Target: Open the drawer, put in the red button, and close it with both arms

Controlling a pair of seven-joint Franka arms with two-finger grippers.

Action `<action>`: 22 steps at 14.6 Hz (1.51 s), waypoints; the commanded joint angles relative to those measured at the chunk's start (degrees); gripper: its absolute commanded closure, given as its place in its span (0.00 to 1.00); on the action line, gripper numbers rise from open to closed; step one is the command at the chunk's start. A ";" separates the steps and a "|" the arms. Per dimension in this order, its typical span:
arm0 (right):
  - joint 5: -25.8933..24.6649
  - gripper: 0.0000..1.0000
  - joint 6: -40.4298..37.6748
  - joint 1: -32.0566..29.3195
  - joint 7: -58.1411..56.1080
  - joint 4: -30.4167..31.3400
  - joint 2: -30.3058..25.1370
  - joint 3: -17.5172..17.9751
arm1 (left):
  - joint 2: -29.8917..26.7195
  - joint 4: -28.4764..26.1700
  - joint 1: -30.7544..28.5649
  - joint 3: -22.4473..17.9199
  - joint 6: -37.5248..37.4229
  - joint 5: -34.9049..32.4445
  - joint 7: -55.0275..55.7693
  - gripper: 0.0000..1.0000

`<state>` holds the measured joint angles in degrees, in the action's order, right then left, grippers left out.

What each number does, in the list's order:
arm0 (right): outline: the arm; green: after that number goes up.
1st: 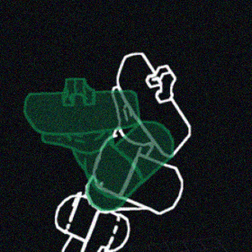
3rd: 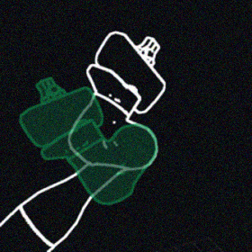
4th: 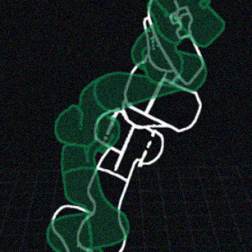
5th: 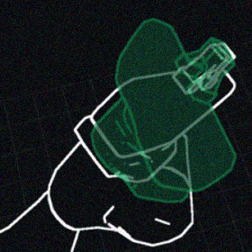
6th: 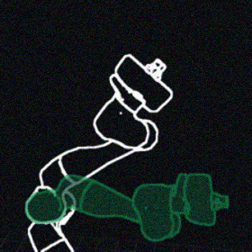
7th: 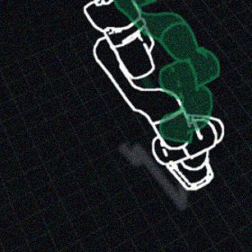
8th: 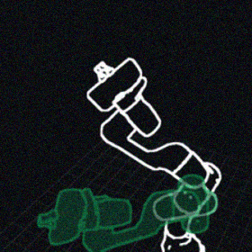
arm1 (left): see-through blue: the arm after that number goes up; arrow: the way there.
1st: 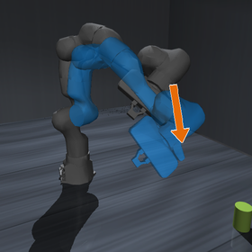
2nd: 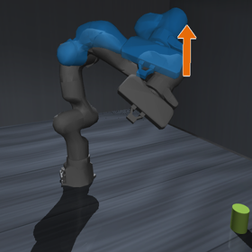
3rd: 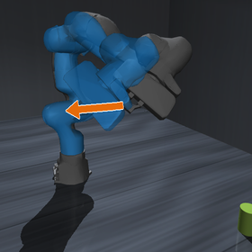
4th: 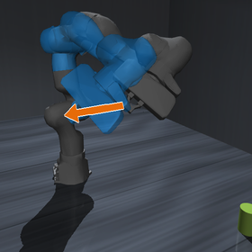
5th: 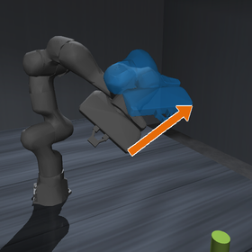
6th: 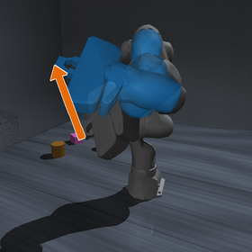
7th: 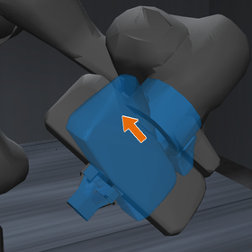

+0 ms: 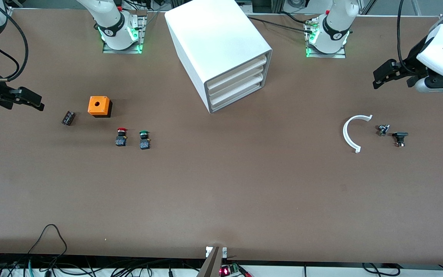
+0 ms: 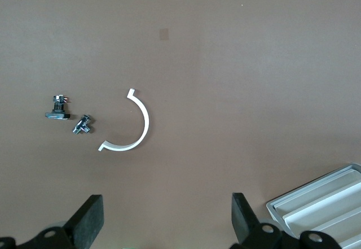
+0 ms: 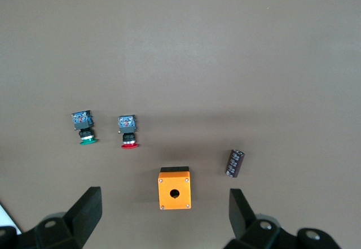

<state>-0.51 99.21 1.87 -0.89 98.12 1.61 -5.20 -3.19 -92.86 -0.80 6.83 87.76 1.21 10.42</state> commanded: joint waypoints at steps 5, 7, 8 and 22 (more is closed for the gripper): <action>-0.46 0.00 -0.15 -0.29 -0.78 0.05 -0.81 0.37 | 1.87 2.68 0.01 -0.15 -1.19 -0.25 -1.19 0.00; -0.46 0.00 -0.15 -0.29 -0.78 -0.04 -0.81 0.46 | 2.40 3.29 0.01 -0.15 -1.19 -0.16 -1.28 0.00; -0.46 0.00 -0.24 -0.29 -0.78 -0.04 -0.81 0.46 | 2.40 3.47 0.01 -0.15 -1.19 -0.16 -1.28 0.00; 0.51 0.00 0.02 2.88 -0.78 -2.06 6.55 0.81 | 6.09 4.62 0.10 1.17 -2.94 -0.25 -1.10 0.00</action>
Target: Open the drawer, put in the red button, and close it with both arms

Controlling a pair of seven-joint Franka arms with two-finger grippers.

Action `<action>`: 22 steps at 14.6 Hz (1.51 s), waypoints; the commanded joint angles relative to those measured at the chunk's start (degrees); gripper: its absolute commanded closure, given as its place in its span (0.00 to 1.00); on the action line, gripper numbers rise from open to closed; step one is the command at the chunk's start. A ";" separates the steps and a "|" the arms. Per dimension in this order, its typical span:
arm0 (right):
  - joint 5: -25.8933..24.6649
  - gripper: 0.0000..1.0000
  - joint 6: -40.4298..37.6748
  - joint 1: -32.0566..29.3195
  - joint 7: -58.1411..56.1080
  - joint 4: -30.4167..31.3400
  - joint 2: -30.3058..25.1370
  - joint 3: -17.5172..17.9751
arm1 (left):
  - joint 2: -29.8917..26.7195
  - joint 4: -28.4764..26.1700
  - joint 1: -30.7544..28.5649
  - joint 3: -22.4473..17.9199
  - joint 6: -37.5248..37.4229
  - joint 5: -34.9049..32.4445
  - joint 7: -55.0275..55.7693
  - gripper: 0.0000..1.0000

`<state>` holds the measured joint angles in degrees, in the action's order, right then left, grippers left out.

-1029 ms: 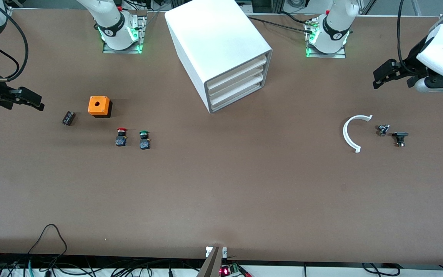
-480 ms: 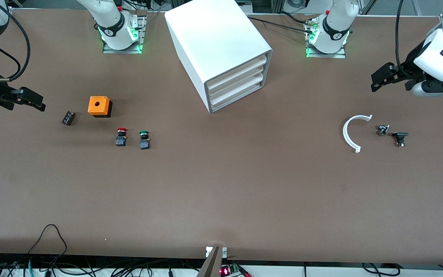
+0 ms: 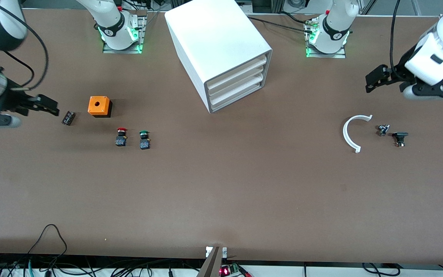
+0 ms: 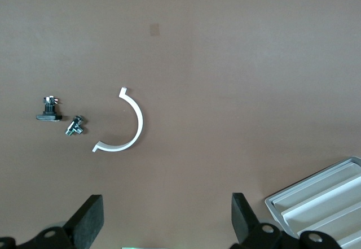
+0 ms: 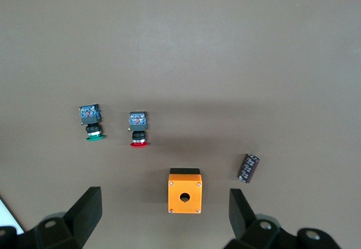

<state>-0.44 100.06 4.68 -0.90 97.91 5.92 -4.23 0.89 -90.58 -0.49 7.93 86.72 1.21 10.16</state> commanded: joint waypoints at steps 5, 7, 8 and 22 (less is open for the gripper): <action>0.53 0.00 3.73 3.49 -0.24 -3.52 9.27 -0.08 | 1.40 1.98 -0.57 0.15 -3.39 1.34 -1.10 0.00; 0.44 0.00 7.24 4.63 -0.24 -3.52 12.52 -0.08 | 2.36 1.29 -0.57 -0.02 -3.32 1.60 -1.28 0.00; 0.36 0.00 8.65 5.33 -0.06 -3.52 14.02 -0.08 | 4.45 -0.46 -0.31 0.07 -3.93 1.69 -1.37 0.00; 0.71 0.00 31.93 10.35 11.52 11.49 20.63 -0.43 | 14.23 -26.64 0.31 4.54 11.51 46.21 -14.62 0.00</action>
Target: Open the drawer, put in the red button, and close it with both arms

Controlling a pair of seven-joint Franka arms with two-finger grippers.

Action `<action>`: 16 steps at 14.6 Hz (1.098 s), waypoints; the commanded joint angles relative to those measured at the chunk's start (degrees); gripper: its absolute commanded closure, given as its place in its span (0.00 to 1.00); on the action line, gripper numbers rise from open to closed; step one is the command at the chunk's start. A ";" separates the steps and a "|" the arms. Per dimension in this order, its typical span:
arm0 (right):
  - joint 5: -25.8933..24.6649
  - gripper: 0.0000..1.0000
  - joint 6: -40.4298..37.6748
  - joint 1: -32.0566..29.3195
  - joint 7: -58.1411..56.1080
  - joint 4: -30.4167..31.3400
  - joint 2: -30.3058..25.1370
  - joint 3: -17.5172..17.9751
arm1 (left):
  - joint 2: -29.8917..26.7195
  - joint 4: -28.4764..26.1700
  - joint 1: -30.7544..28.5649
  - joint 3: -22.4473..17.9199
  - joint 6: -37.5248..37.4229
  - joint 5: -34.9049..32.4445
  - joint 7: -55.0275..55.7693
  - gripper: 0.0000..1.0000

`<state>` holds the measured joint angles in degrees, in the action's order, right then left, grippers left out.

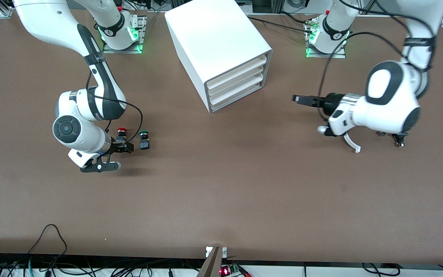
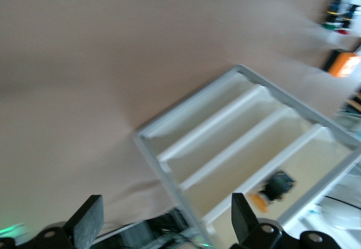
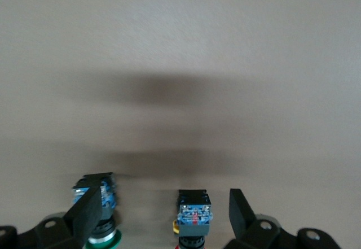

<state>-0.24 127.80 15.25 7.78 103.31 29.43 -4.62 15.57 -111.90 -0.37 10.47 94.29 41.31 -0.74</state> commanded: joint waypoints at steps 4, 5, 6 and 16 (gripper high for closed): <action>0.59 0.00 11.32 -1.10 6.19 12.87 -3.59 -0.13 | 1.83 -13.50 2.03 7.09 12.92 16.06 -12.43 0.00; 0.59 0.00 11.85 -1.19 6.20 13.84 -3.85 -0.13 | 2.36 -14.47 2.30 8.85 14.76 17.22 -12.53 0.00; 0.59 0.00 11.77 -1.19 6.37 14.37 -3.94 -0.13 | 2.54 -14.92 2.30 10.34 16.26 17.40 -12.53 0.01; 0.24 0.00 11.95 -1.28 9.45 17.98 -4.38 -0.04 | 4.56 -17.99 4.50 16.50 20.47 19.07 -13.41 0.25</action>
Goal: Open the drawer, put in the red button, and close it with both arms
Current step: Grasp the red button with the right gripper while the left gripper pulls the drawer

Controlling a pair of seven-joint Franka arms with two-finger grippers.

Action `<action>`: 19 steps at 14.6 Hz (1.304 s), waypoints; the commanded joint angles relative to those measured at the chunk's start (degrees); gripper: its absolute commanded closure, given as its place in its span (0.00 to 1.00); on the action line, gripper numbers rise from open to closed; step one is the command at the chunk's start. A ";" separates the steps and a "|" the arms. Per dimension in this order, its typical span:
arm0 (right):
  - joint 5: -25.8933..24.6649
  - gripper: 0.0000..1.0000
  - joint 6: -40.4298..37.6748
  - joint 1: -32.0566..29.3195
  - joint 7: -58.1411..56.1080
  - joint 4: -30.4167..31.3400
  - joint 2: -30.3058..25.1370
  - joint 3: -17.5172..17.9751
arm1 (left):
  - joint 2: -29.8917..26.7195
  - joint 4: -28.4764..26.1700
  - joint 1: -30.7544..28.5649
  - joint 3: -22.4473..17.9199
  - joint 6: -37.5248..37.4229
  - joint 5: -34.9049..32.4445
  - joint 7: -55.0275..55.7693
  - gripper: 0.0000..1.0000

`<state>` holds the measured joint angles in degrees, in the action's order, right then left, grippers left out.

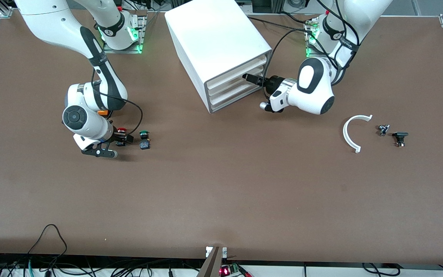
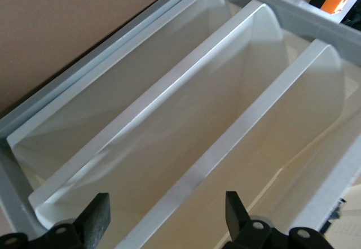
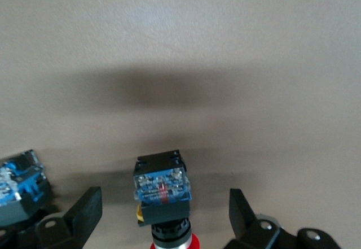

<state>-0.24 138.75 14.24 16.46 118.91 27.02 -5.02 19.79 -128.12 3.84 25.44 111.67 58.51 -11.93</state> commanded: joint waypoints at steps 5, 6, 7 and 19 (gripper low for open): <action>-0.12 0.30 0.73 -0.27 -0.11 2.29 -1.71 0.28 | 0.25 -2.66 0.12 3.83 7.25 1.87 -2.93 1.00; -0.12 0.36 0.73 -0.27 -0.11 2.29 -1.62 0.28 | -0.10 -2.58 -0.49 3.30 7.25 1.78 -2.93 1.00; -0.20 0.42 0.73 -0.27 -0.38 2.29 -1.53 0.36 | -0.45 -2.40 -1.11 2.25 7.34 1.26 -2.93 1.00; -0.12 0.74 -3.56 -0.09 -12.33 -5.87 -2.14 0.54 | -2.47 6.21 -5.24 -9.18 9.80 -3.32 -2.31 0.00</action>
<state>-0.31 138.74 14.33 6.36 116.27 26.34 -4.92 18.02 -122.70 -1.38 17.15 119.73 57.14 -16.60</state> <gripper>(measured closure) 0.599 0.652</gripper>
